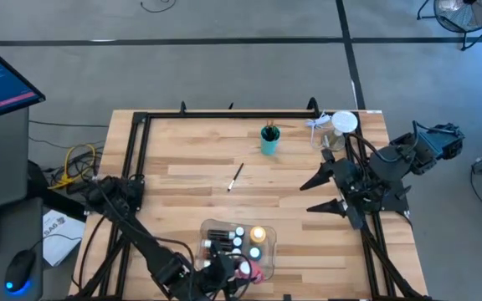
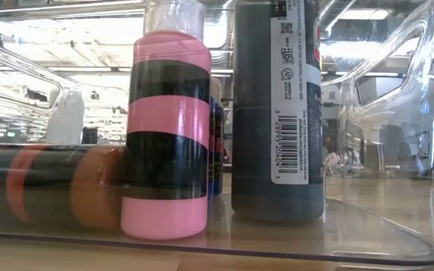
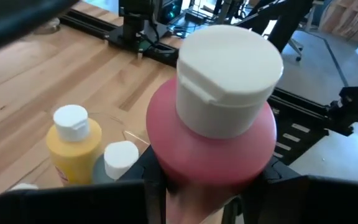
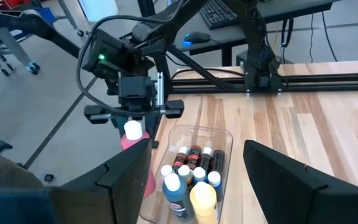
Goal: Pick & Place Paint Supplies
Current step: Put the red paint bottle into the transparent bin, then adjust the paint bottles
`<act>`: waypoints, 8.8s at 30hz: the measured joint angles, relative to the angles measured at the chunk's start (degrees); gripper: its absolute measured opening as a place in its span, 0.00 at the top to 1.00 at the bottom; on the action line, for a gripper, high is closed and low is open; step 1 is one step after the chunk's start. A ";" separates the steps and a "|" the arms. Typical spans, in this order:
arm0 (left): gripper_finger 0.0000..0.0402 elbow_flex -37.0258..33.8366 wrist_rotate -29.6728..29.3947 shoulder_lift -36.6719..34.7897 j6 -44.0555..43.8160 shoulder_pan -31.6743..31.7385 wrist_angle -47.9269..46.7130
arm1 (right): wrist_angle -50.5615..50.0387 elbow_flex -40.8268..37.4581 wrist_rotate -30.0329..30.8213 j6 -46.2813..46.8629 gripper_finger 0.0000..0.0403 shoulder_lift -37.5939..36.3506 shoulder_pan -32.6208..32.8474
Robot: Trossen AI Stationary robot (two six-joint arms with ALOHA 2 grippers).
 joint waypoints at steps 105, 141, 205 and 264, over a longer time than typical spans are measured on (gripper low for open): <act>0.79 -1.18 5.92 6.74 -3.00 3.16 -5.42 | -2.77 -0.02 1.86 -3.02 0.38 0.96 -2.47; 0.77 -1.18 6.56 8.15 -2.91 2.84 -4.56 | -3.23 -0.02 1.77 -3.61 0.38 0.96 -5.31; 0.90 -1.14 16.74 1.57 -2.98 5.23 -15.13 | -4.48 0.00 1.81 -3.44 0.38 0.96 -5.27; 0.75 -5.53 28.65 -1.42 24.56 11.95 -16.15 | -4.06 0.00 1.84 1.09 0.38 0.94 -5.11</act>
